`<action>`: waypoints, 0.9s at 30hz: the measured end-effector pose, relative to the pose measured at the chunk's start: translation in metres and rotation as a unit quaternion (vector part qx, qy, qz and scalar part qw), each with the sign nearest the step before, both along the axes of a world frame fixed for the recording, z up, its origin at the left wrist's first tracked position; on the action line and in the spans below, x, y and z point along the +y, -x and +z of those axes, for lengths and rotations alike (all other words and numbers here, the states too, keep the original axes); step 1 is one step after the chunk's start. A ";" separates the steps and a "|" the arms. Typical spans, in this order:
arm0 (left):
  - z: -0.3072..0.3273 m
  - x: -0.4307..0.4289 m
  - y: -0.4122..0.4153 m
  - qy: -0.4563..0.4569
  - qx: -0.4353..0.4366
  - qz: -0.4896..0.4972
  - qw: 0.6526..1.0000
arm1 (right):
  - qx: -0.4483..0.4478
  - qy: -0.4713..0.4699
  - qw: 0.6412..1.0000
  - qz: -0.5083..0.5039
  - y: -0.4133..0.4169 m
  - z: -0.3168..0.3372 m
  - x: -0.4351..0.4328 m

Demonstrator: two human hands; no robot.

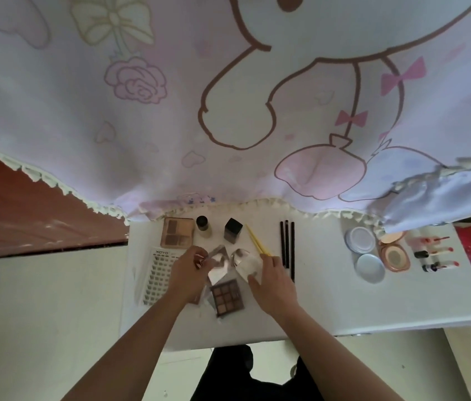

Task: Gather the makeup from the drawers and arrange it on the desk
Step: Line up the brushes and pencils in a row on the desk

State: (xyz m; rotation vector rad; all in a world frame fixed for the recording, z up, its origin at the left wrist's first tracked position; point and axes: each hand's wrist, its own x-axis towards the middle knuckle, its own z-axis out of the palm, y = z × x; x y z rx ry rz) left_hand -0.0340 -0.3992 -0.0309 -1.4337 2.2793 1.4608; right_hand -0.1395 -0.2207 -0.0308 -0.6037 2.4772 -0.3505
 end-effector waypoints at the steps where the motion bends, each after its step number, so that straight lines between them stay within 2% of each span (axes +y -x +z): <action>1: 0.003 -0.002 -0.002 -0.059 0.014 0.067 0.996 | -0.007 0.011 1.000 -0.009 0.000 0.003 0.000; 4: 0.019 -0.008 -0.009 -0.253 0.061 0.195 0.946 | -0.043 0.099 0.994 -0.026 0.000 0.011 -0.002; 7: 0.033 -0.010 -0.012 -0.347 0.088 0.237 0.903 | -0.097 0.228 0.968 -0.031 0.001 0.028 -0.006; 10: 0.049 -0.003 -0.006 -0.351 0.083 0.241 0.901 | -0.158 0.314 0.936 -0.015 -0.002 0.050 -0.007; 12: 0.057 0.004 -0.001 -0.349 0.078 0.221 0.907 | -0.162 0.344 0.925 -0.001 -0.006 0.062 -0.004; 17: 0.070 0.026 0.015 -0.369 0.091 0.165 0.910 | -0.115 0.348 0.930 -0.018 -0.007 0.080 0.020; 22: 0.082 0.053 0.028 -0.454 0.166 0.076 0.872 | -0.009 0.349 0.935 -0.069 -0.005 0.099 0.053; 25: 0.089 0.074 0.033 -0.439 0.190 0.005 0.878 | 0.011 0.358 0.929 -0.093 -0.007 0.111 0.071; 27: 0.095 0.088 0.036 -0.411 0.200 -0.009 0.890 | 0.007 0.364 0.926 -0.100 -0.010 0.117 0.082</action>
